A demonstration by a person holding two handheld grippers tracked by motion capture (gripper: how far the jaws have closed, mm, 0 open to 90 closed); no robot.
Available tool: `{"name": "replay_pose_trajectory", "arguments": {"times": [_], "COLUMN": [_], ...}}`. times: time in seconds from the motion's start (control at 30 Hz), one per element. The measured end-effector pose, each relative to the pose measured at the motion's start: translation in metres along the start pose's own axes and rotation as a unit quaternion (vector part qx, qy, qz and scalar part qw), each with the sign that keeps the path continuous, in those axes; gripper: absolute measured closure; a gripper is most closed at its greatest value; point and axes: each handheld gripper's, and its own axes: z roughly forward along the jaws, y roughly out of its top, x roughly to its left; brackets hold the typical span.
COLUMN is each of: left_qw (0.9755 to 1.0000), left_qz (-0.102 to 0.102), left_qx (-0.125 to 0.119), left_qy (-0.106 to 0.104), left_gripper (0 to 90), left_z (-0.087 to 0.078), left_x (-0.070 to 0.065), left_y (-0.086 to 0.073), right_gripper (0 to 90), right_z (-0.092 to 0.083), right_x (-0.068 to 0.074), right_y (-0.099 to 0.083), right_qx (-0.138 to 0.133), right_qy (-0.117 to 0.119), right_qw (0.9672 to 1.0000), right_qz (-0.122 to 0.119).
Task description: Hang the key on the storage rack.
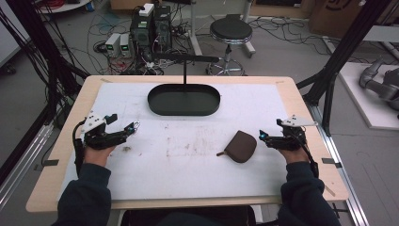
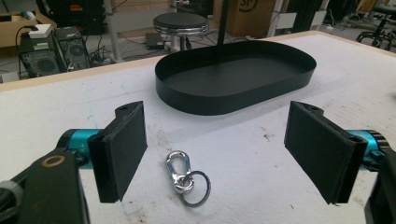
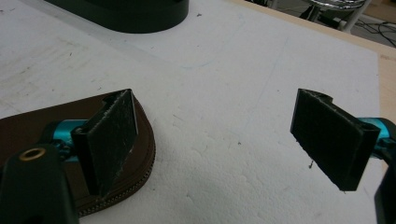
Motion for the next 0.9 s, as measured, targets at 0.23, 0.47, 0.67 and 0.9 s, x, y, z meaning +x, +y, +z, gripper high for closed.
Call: {"name": "replay_pose_trajectory", "arguments": {"times": [0.23,0.47,0.67,0.9], "left_qw": [1.0,1.0,1.0,0.9991], "left_qz": [-0.001,-0.004,-0.003,-0.014], "left_qx": [0.005,0.005,0.007,0.035], "left_qy": [0.001,-0.002,0.003,0.016], "left_gripper": [21.1,22.7,27.1,23.9], "left_z": [0.003,0.004,0.005,0.012], "left_x": [0.001,0.001,0.002,0.011], "left_y": [-0.001,-0.001,0.0,-0.006], "right_gripper": [14.8,14.8,14.8,15.1], "right_z": [0.001,-0.002,-0.004,-0.005], "right_x": [-0.001,0.0,0.003,0.008], "right_y": [0.0,-0.001,-0.001,-0.003], "right_qx": [0.0,-0.004,-0.005,0.006], "right_qy": [0.0,0.001,0.003,0.003], "right_qw": [1.0,1.0,1.0,0.9999], "right_qz": [0.004,0.004,-0.001,-0.012]}}
